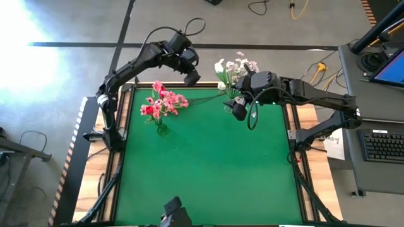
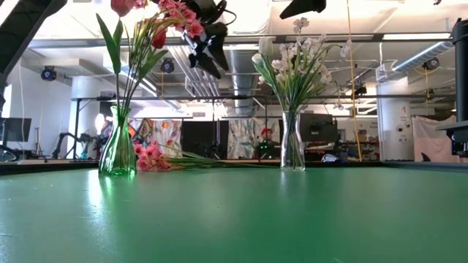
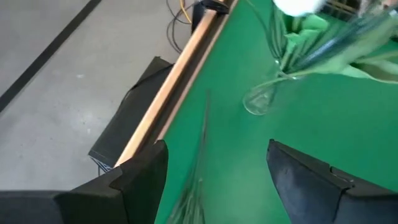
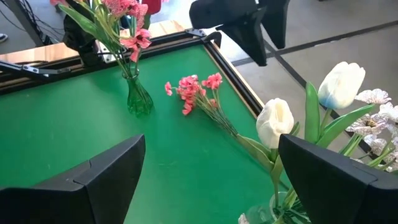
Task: Sort flowers into vase by color
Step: Put the pink flowers into the green vase
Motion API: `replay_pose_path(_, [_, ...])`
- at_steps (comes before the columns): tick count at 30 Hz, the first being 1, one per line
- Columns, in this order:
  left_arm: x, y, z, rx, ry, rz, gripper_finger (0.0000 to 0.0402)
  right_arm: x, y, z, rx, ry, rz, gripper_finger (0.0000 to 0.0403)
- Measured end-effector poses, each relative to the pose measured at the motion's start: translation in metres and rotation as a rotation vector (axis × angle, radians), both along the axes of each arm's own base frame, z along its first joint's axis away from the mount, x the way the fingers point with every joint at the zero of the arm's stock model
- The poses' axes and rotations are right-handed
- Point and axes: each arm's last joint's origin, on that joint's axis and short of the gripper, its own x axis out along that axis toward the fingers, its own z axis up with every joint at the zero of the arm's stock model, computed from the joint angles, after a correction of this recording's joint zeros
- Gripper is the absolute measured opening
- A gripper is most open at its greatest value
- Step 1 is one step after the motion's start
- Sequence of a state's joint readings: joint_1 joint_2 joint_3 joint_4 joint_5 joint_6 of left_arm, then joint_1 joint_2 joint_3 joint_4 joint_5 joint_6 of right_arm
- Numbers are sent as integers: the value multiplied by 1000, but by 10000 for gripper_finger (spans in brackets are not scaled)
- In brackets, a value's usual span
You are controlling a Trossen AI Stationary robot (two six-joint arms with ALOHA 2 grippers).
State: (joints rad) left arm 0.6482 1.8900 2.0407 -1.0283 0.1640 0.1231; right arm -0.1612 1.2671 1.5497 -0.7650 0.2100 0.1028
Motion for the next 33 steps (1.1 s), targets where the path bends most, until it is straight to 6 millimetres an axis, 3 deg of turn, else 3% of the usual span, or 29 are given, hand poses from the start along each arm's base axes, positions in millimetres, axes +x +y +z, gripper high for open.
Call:
replay_pose_path(7, [-1,1,-3,4,19,2,259,0,0,0,1,-1,-1,362])
replay_pose_path(17, [3,2,-27,-14,57,-14,259,0,0,0,0,0,0,362])
replay_pose_path(33, [17,-12,-39,33,97,-42,259,0,0,0,-7,3,5,362])
